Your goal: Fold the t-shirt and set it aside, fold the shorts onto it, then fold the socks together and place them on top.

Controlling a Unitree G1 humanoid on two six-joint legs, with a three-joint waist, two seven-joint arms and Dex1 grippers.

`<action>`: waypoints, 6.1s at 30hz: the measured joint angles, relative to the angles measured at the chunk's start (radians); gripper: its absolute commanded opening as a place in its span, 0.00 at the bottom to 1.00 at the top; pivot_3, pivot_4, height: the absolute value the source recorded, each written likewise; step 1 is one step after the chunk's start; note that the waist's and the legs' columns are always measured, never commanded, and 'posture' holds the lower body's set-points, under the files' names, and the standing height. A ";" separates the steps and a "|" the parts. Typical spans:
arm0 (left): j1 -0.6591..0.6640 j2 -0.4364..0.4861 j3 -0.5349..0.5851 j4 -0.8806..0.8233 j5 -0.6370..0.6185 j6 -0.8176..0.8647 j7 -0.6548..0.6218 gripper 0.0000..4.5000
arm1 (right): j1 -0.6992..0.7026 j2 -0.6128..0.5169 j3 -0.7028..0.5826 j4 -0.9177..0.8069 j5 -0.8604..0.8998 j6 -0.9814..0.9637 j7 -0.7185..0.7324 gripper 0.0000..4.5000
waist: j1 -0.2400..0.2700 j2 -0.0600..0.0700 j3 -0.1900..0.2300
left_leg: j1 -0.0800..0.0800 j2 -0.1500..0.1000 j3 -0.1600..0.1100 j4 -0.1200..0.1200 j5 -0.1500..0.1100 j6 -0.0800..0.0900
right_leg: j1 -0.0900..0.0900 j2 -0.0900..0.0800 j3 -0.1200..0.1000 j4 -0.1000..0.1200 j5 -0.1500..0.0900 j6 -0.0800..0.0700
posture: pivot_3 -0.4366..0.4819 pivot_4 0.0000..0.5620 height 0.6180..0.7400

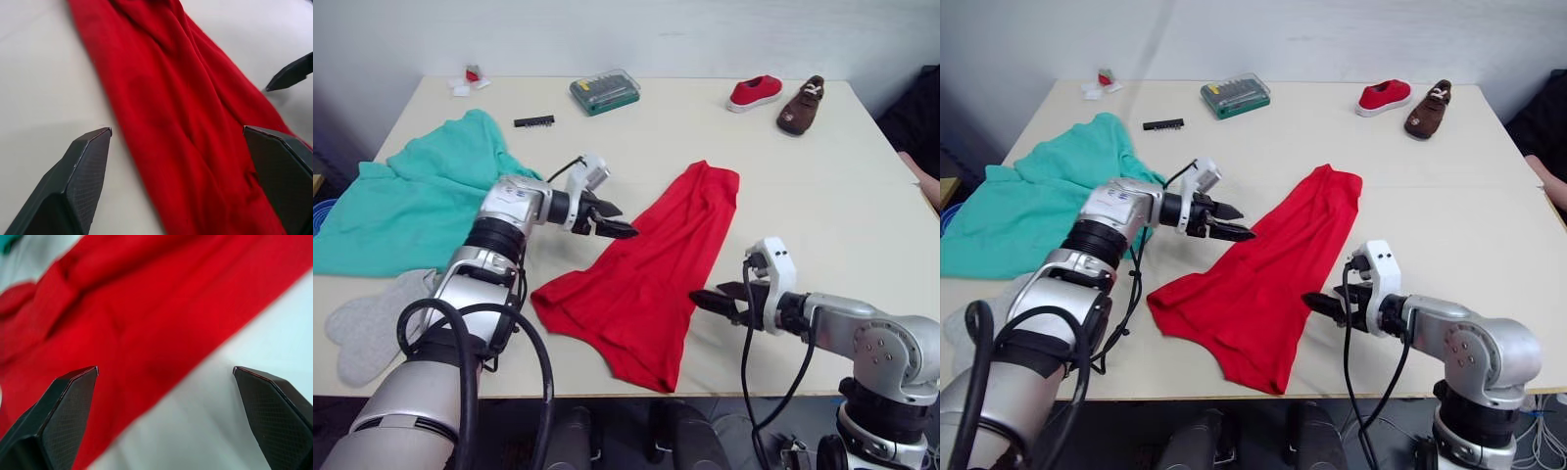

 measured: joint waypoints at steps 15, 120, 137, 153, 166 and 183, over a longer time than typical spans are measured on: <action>-0.055 -0.098 0.112 0.191 0.061 -0.071 0.153 0.91 | 0.019 0.107 0.016 0.005 0.173 -0.013 -0.200 1.00 | -0.016 -0.003 -0.002 | 0.002 0.000 -0.002 0.003 0.000 0.000 | 0.001 -0.001 0.000 0.000 0.000 0.000 | 0.48 0.27 1.00; 0.719 0.450 -0.051 -0.652 -0.062 -1.718 -0.214 1.00 | 0.125 -0.663 0.378 0.972 -0.832 -2.962 0.610 0.84 | 0.002 0.002 0.001 | 0.020 0.003 0.000 0.009 -0.005 0.002 | 0.021 -0.002 0.001 -0.004 0.001 0.000 | 0.48 0.27 1.00; 0.631 0.427 -0.243 -0.473 0.118 -1.923 0.046 0.43 | 0.042 -0.619 0.552 0.893 -0.909 -2.854 0.416 0.70 | -0.008 0.005 -0.001 | 0.035 0.002 -0.003 0.003 -0.009 0.006 | 0.038 -0.003 -0.001 -0.011 0.001 0.000 | 0.48 0.27 1.00; 0.674 0.439 -0.277 -0.521 -0.004 -1.573 0.095 0.00 | 0.220 -0.636 0.538 0.631 -0.662 -2.542 0.378 0.00 | 0.010 0.018 -0.008 | 0.034 0.002 -0.003 0.000 -0.009 0.005 | 0.036 -0.004 -0.001 -0.011 0.001 0.000 | 0.48 0.27 1.00; 1.079 0.755 -0.131 -1.117 -0.315 -0.988 -0.028 0.00 | 0.599 -0.682 0.280 0.145 -0.389 -2.051 0.387 0.00 | 0.011 0.017 -0.007 | 0.033 0.003 -0.004 -0.005 -0.012 0.004 | 0.036 -0.003 -0.001 -0.018 -0.001 0.001 | 0.48 0.27 1.00; 0.913 0.674 0.059 -1.251 -0.550 -0.298 -0.062 0.00 | 0.659 -0.698 0.069 0.010 0.014 -1.627 0.578 0.00 | 0.026 0.015 -0.006 | 0.033 0.002 -0.006 -0.005 -0.014 0.007 | 0.037 -0.003 -0.001 -0.021 -0.001 0.002 | 0.48 0.27 1.00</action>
